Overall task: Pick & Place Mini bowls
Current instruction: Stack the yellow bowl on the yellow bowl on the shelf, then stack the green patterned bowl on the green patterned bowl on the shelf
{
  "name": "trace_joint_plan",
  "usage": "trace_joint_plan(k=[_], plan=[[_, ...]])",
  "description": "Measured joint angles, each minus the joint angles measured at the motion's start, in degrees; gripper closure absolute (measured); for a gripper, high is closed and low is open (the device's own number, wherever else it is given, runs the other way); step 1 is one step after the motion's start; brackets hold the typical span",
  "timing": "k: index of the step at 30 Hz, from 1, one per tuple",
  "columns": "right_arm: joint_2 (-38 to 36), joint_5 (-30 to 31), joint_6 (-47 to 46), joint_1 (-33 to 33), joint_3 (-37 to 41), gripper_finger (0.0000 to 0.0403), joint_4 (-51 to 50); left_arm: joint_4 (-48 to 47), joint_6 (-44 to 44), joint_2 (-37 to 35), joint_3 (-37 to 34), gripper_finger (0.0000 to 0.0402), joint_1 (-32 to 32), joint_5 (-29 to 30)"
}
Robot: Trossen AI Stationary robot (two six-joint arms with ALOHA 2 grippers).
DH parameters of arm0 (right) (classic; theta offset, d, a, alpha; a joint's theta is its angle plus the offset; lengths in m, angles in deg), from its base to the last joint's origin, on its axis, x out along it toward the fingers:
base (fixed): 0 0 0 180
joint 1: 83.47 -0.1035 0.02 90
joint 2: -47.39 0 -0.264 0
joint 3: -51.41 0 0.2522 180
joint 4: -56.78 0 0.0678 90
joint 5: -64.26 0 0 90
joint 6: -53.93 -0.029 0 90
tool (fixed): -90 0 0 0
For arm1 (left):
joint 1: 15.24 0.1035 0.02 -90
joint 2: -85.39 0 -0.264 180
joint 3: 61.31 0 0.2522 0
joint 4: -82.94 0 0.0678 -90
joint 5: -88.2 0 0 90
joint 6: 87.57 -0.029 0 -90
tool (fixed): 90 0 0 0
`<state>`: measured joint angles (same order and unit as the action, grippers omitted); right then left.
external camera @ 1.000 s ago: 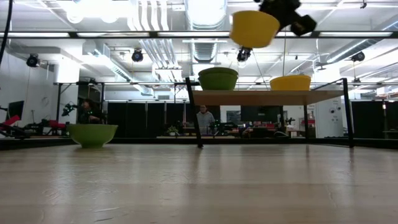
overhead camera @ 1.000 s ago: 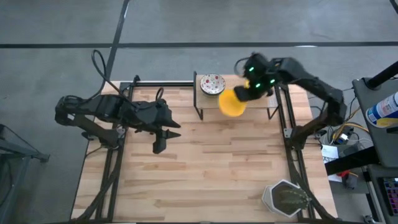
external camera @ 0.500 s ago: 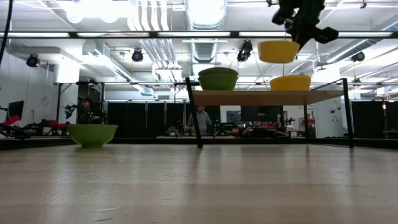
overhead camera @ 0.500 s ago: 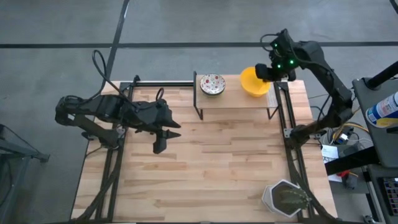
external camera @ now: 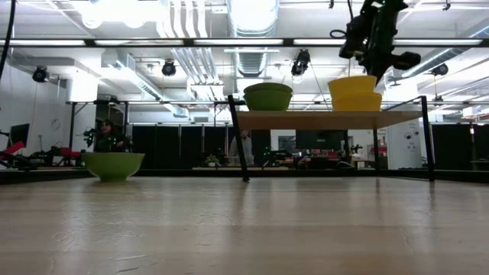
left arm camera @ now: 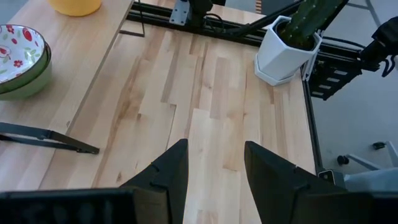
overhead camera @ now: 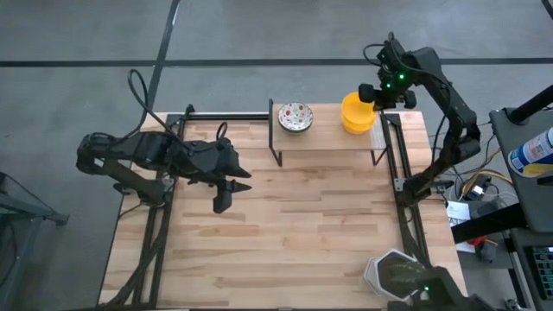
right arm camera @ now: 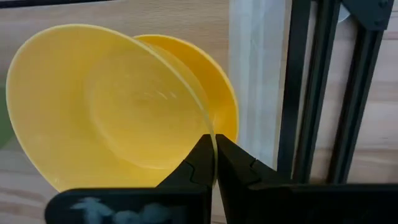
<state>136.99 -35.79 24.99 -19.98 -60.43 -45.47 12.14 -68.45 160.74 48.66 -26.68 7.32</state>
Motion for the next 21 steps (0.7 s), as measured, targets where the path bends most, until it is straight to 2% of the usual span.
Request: trace_joint_plan(k=[4,8,11,21], plan=[[1.28,0.4,0.61,-0.04,0.04,0.0394,0.01,-0.02,0.0,0.0,0.0,0.0252,0.0,0.0],[1.73,4.18,0.24,-0.1,0.04,0.0394,-0.28,-0.02,0.0,0.0,0.0,0.0252,0.0,0.0],[1.77,4.7,0.8,-0.02,0.04,0.0388,-0.36,-0.02,0.02,0.0,0.0,0.0252,0.0,-0.01],[1.42,3.66,2.81,-0.1,0.07,0.0289,-1.41,-0.02,-0.01,0.0,0.0,0.0252,0.0,-0.02]])
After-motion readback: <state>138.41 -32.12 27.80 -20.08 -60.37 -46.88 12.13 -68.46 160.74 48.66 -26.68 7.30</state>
